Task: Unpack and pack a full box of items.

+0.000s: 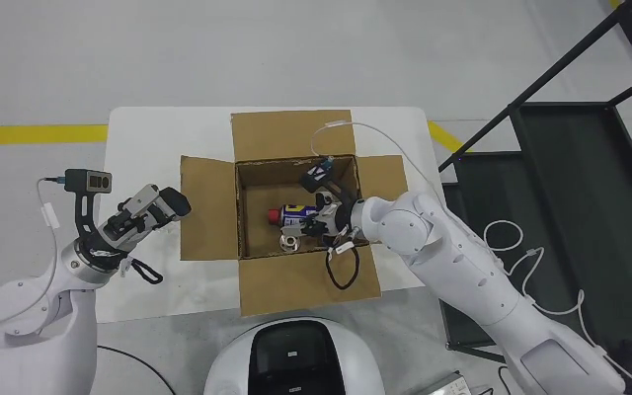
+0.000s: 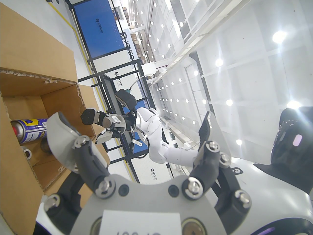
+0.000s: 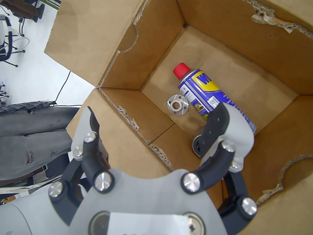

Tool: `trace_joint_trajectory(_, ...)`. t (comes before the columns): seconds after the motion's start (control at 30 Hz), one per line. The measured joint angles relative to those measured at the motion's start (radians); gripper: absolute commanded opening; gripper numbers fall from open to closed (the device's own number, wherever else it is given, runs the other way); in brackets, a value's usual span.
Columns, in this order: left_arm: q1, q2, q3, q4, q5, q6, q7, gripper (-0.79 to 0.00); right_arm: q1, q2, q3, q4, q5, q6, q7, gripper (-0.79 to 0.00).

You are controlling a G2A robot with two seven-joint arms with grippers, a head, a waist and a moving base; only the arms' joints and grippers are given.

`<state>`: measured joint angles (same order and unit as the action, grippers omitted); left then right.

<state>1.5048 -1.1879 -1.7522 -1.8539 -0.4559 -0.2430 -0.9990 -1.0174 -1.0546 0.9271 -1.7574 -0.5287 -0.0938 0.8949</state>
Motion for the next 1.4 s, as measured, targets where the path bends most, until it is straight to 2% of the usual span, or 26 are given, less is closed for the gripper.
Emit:
trace_joint_trajectory(0.1,0.0,0.0,0.0,0.0,0.0,0.0,0.0,0.0,0.028,0.003,-0.005,0.041,-0.06,-0.119,0.014,0.0)
trace_joint_trajectory(0.33,0.0,0.0,0.0,0.0,0.0,0.0,0.0,0.0,0.127,-0.007,-0.056,0.215,-0.109,-0.508,-0.036,0.0)
trace_joint_trajectory(0.43,0.0,0.0,0.0,0.0,0.0,0.0,0.0,0.0,0.178,-0.018,-0.103,0.282,-0.198,-0.626,-0.042,0.0)
trace_joint_trajectory(0.5,0.0,0.0,0.0,0.0,0.0,0.0,0.0,0.0,0.205,-0.026,-0.132,0.314,-0.26,-0.663,-0.054,0.0)
trace_joint_trajectory(0.6,0.0,0.0,0.0,0.0,0.0,0.0,0.0,0.0,0.228,-0.033,-0.157,0.336,-0.355,-0.675,-0.073,0.0)
trace_joint_trajectory(1.07,0.0,0.0,0.0,0.0,0.0,0.0,0.0,0.0,0.226,-0.033,-0.155,0.336,-0.335,-0.672,-0.073,0.0)
trace_joint_trajectory(1.17,0.0,0.0,0.0,0.0,0.0,0.0,0.0,0.0,0.236,-0.034,-0.141,0.345,-0.348,-0.637,-0.107,0.0)
trace_joint_trajectory(1.4,0.0,0.0,0.0,0.0,0.0,0.0,0.0,0.0,0.306,-0.064,-0.197,0.422,-0.395,-0.617,-0.115,0.0)
